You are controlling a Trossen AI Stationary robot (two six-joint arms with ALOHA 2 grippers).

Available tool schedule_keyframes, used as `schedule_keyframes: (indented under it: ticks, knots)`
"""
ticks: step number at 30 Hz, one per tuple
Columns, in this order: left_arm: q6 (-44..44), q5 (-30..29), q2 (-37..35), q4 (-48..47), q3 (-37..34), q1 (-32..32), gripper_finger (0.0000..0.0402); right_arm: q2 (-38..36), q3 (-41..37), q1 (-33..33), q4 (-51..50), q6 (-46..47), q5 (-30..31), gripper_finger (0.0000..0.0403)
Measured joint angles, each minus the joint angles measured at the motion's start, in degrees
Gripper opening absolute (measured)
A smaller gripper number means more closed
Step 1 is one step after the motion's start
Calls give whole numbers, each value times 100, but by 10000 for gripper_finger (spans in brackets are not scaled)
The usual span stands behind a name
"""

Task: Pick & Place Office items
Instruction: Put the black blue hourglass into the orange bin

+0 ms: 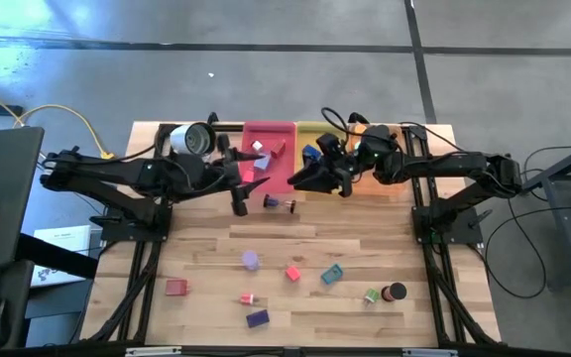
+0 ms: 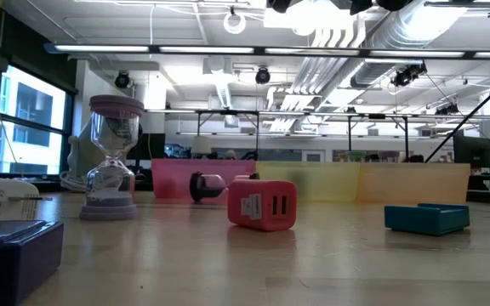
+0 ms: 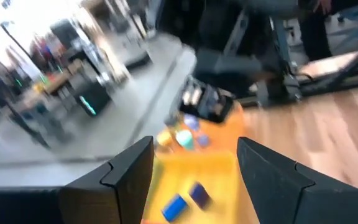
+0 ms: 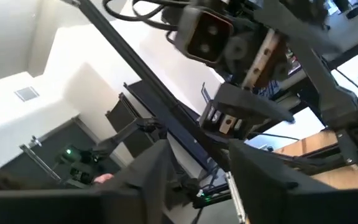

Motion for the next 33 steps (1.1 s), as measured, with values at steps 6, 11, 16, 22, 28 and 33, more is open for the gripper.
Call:
schedule_keyframes:
  ticks: [6, 11, 16, 22, 28, 33]
  knots:
    - [-1112, 860, -278, -1244, 0, 20, 223, -6, 0, 0, 1, -784, -85, 251]
    - [-1926, 2100, -481, -2188, 6, 223, 223, -55, 7, 2, -226, -1717, -240, 282]
    - [-2356, 2627, -380, -2553, 11, 236, 235, -48, 7, -4, -943, -2367, 42, 280]
    - [-2845, 2915, -79, -2735, 9, 138, 305, -48, 4, -2, -1901, -2969, 532, 280]
    - [-2669, 2954, -214, -2712, 9, 307, 360, -46, 4, -2, -3194, -3559, 1405, 280]
    - [-2889, 2950, -223, -2684, 9, 380, 363, -46, 4, -2, -4136, -3671, 2118, 280]
